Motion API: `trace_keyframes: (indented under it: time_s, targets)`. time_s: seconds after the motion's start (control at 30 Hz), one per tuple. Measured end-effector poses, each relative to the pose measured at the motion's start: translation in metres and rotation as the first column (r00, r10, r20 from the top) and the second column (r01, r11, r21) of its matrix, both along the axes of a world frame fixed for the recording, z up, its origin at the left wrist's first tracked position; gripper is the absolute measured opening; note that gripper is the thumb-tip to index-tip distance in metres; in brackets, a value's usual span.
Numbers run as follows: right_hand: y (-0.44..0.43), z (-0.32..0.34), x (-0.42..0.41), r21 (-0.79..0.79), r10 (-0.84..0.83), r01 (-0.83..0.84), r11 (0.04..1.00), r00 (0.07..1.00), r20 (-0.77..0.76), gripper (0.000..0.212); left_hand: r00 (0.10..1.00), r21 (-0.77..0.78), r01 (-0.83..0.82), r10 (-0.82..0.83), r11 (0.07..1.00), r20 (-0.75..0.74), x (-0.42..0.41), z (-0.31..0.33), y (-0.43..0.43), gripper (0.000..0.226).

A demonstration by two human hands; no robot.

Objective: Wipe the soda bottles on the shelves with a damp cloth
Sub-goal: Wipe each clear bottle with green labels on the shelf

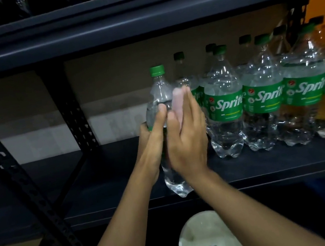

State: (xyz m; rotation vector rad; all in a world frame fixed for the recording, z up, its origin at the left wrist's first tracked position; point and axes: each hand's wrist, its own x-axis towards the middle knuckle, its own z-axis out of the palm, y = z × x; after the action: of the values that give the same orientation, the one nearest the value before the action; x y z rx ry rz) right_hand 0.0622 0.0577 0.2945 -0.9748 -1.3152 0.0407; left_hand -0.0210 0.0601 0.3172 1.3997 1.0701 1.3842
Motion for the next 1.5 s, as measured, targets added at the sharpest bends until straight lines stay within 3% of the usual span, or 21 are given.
trace_keyframes:
  time_s: [0.17, 0.3, 0.47, 0.63, 0.73, 0.9, 0.97, 1.0, 1.17, 1.3, 1.43, 1.5]
  targets:
    - [-0.012, -0.084, 0.002, -0.062, 0.038, -0.035, 0.997, 0.998, 0.055, 0.065, 0.994, -0.097, -0.091, 0.097, 0.991, 0.057, 0.000, -0.001, 0.001, 0.114]
    - [-0.019, -0.104, 0.007, -0.173, 0.093, -0.078, 0.982, 0.992, 0.081, 0.067, 0.993, -0.091, -0.082, 0.090, 0.992, 0.079, 0.001, -0.001, 0.001, 0.099]
    - [-0.007, -0.054, 0.015, -0.101, 0.089, -0.078, 0.992, 0.991, 0.103, 0.065, 0.998, -0.109, -0.051, 0.054, 0.993, 0.020, -0.009, -0.008, 0.014, 0.103]
    - [0.014, 0.047, 0.021, -0.210, 0.137, -0.127, 0.969, 0.990, 0.033, 0.053, 0.999, -0.041, -0.019, 0.017, 0.999, -0.045, -0.006, 0.009, -0.004, 0.071]
    - [0.021, 0.068, 0.022, -0.244, 0.189, -0.189, 0.951, 0.982, -0.024, 0.047, 0.999, -0.052, 0.032, -0.033, 0.998, -0.013, -0.006, 0.011, -0.004, 0.064]
    - [0.008, 0.011, 0.010, -0.039, 0.053, -0.052, 0.998, 0.998, 0.039, 0.059, 1.000, -0.043, -0.013, 0.014, 0.999, 0.005, -0.001, 0.007, -0.001, 0.077]
    - [0.002, -0.027, 0.009, -0.007, 0.031, -0.030, 1.000, 0.997, 0.076, 0.062, 1.000, -0.055, -0.011, 0.012, 0.998, 0.020, 0.001, 0.004, 0.002, 0.094]
    - [-0.002, -0.046, 0.009, -0.029, 0.043, -0.041, 0.999, 0.995, 0.090, 0.065, 0.999, -0.071, -0.035, 0.037, 0.997, 0.031, 0.001, 0.005, 0.002, 0.102]
    - [-0.025, -0.111, 0.013, -0.247, 0.139, -0.106, 0.963, 0.983, 0.123, 0.069, 0.994, -0.082, -0.093, 0.097, 0.992, 0.045, 0.001, 0.006, -0.002, 0.094]
    - [-0.021, -0.080, 0.014, -0.211, 0.124, -0.098, 0.973, 0.986, 0.113, 0.064, 0.999, -0.104, -0.042, 0.044, 0.994, 0.022, -0.007, 0.000, 0.010, 0.105]
    - [-0.006, -0.001, 0.015, -0.183, 0.157, -0.157, 0.970, 0.987, -0.015, 0.062, 1.000, -0.065, 0.008, -0.010, 0.998, -0.025, -0.009, 0.003, 0.007, 0.084]
    - [0.005, 0.040, 0.019, -0.220, 0.161, -0.157, 0.963, 0.987, 0.002, 0.059, 1.000, -0.041, 0.019, -0.020, 0.999, -0.024, -0.006, 0.009, 0.000, 0.073]
